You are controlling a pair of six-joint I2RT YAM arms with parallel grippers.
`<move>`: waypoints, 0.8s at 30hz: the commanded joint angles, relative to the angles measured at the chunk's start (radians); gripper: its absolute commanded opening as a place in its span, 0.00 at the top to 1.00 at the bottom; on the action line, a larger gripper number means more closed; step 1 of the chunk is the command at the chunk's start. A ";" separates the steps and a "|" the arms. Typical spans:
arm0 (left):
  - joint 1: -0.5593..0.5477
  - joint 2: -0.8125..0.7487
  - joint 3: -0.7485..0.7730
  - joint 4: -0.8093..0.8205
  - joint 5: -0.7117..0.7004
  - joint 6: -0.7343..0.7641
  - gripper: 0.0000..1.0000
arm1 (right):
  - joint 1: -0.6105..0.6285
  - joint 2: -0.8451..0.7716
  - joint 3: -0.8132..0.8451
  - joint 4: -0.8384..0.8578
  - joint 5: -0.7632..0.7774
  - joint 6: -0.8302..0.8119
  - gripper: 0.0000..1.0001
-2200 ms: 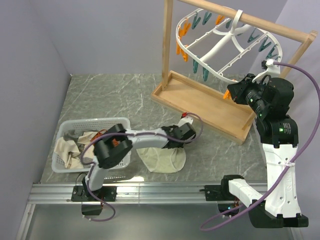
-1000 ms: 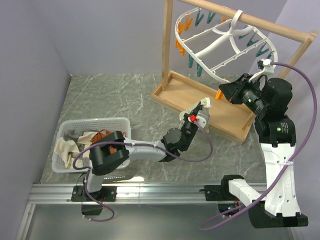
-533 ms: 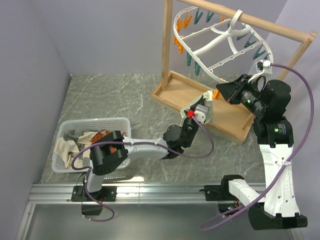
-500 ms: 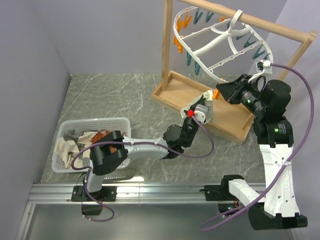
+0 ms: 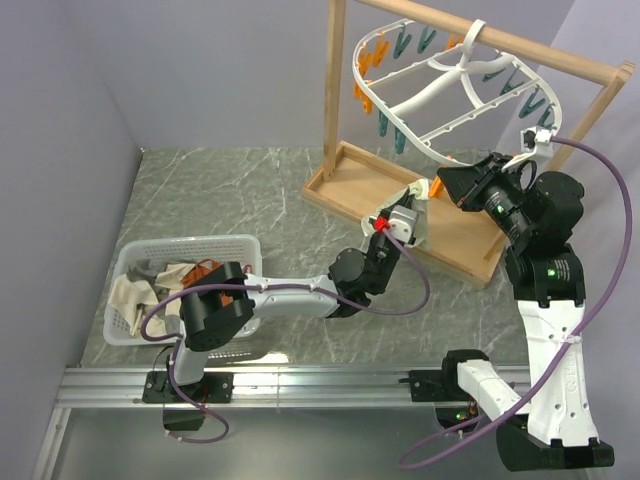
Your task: Clip the underwear to the hanger
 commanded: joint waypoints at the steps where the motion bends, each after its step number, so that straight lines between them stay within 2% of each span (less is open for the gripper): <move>1: -0.014 0.001 0.045 0.023 -0.009 -0.024 1.00 | 0.009 -0.023 -0.019 0.008 -0.037 0.014 1.00; 24: -0.043 0.004 0.086 0.006 -0.019 -0.035 1.00 | 0.009 -0.052 -0.083 0.068 -0.017 0.043 1.00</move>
